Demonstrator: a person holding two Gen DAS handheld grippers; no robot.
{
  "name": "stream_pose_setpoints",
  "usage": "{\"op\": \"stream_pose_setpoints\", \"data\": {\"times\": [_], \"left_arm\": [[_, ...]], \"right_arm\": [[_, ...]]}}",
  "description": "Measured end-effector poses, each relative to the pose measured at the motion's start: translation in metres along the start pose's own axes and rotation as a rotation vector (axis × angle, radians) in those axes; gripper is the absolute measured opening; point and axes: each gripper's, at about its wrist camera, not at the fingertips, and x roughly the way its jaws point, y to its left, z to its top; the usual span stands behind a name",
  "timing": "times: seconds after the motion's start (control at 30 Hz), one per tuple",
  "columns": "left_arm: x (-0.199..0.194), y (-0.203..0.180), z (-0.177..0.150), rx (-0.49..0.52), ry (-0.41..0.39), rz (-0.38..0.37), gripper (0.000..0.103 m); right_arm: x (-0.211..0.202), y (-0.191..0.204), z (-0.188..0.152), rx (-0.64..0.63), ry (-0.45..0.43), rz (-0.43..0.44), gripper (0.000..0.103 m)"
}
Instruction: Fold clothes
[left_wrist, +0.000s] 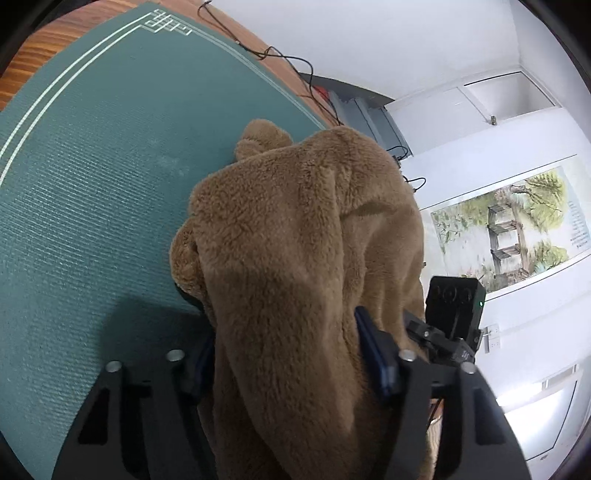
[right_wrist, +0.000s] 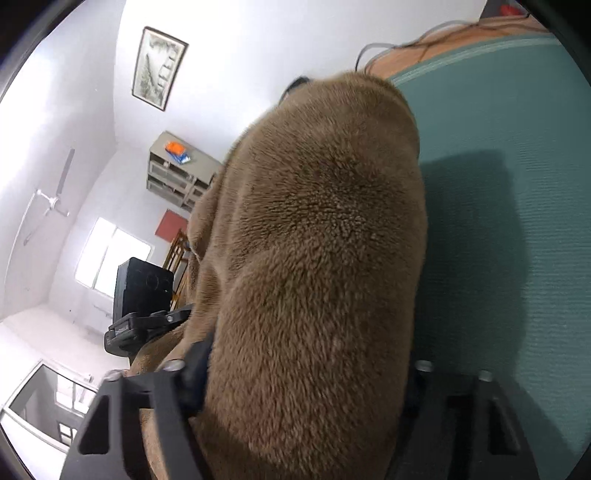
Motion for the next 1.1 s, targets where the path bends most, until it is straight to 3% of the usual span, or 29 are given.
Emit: {"op": "stream_pose_setpoints", "data": {"times": [0.23, 0.5, 0.7, 0.87, 1.1], "left_arm": [[-0.004, -0.063, -0.018, 0.088, -0.019, -0.022, 0.061], [0.056, -0.165, -0.055, 0.214, 0.089, -0.112, 0.061], [0.135, -0.243, -0.082, 0.299, 0.187, -0.167, 0.061], [0.186, -0.281, -0.110, 0.316, 0.257, -0.196, 0.061], [0.257, -0.314, -0.126, 0.318, 0.312, -0.178, 0.061]], "right_arm": [[-0.060, 0.027, -0.025, -0.077, -0.096, -0.038, 0.062], [-0.188, 0.034, -0.079, -0.123, -0.250, -0.142, 0.062], [-0.302, 0.000, -0.120, -0.063, -0.370, -0.264, 0.062], [-0.393, -0.054, -0.141, 0.033, -0.434, -0.343, 0.062], [-0.445, -0.106, -0.176, 0.149, -0.467, -0.384, 0.062]]}}
